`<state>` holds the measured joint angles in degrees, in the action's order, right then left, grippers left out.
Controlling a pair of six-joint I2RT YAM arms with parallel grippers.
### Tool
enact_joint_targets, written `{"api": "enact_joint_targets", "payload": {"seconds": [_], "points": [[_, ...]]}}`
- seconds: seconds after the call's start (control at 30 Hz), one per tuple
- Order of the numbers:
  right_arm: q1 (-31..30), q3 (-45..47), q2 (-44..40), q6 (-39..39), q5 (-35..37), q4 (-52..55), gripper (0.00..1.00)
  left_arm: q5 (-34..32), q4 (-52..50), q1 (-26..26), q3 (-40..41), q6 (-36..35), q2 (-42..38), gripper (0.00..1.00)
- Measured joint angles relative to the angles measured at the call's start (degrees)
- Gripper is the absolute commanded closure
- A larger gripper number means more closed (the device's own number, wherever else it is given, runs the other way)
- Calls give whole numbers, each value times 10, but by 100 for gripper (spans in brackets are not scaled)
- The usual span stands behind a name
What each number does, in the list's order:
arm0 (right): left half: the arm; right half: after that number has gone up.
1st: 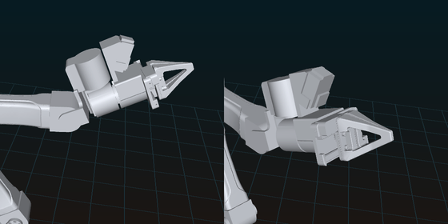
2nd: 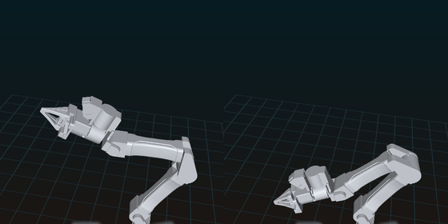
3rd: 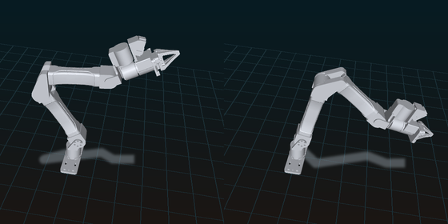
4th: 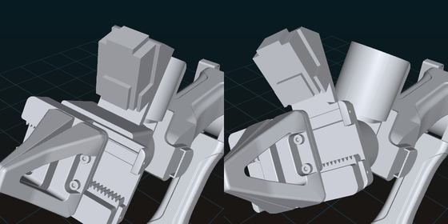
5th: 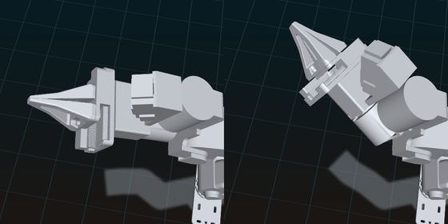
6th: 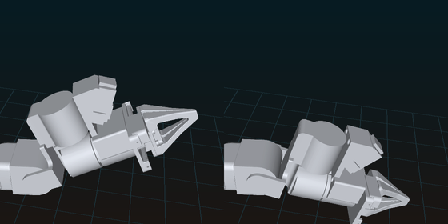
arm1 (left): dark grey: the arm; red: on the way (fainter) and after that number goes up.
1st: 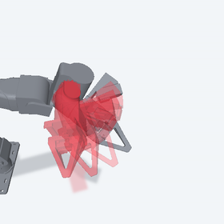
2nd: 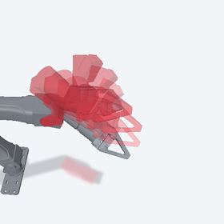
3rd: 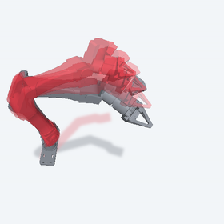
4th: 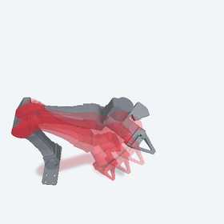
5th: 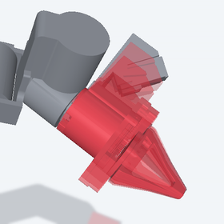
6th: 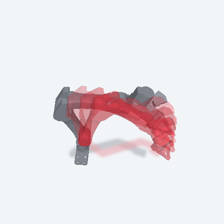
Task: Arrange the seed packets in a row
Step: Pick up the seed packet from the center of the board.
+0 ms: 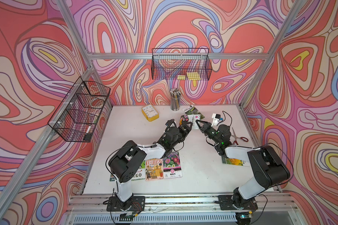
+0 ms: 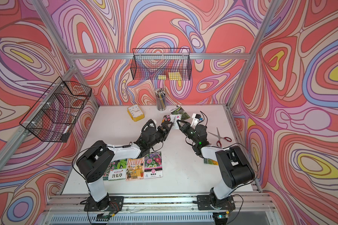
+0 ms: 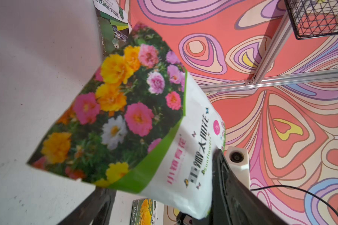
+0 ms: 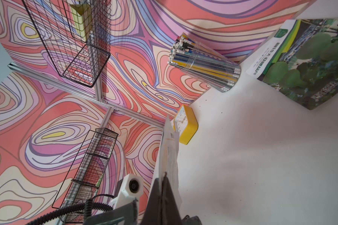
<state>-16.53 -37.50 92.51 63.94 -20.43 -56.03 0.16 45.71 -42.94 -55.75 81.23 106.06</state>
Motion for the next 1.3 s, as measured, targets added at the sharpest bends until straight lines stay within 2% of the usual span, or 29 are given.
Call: {"api": "enact_joint_targets", "payload": {"seconds": [0.3, 0.57, 0.7, 0.77, 0.83, 0.93, 0.97, 1.0, 1.03, 1.13, 1.17, 1.3], "points": [[-1, 32, 9, 33, -2, -55, 100, -32, 16, -6, -2, 5, 17, 34], [-1, 52, 9, 34, -4, -71, 100, -34, 30, -6, -21, 4, 28, 34], [-1, 54, 9, 34, -5, -74, 100, -34, 30, -6, -21, 4, 28, 39], [-1, 55, 9, 33, -5, -74, 100, -34, 30, -6, -21, 4, 28, 48], [-1, 57, 9, 32, -5, -74, 100, -34, 30, -6, -21, 3, 28, 66], [-1, 60, 9, 32, -6, -72, 100, -32, 30, -6, -21, 0, 28, 84], [-1, 60, 9, 32, -8, -70, 100, -30, 31, -6, -23, -1, 28, 95], [-1, 61, 9, 32, -9, -68, 100, -28, 31, -6, -24, -2, 29, 100], [-1, 61, 8, 31, -11, -64, 98, -24, 34, -5, -27, -4, 29, 100], [3, 68, -4, 23, -22, -42, 62, 0, 35, 2, -28, -14, 29, 100], [6, 69, -14, 16, -32, -23, 53, 16, 33, 7, -28, -21, 29, 100], [42, 68, -86, -39, -91, 96, 45, 116, -26, 50, -28, -75, 16, 100]]}}
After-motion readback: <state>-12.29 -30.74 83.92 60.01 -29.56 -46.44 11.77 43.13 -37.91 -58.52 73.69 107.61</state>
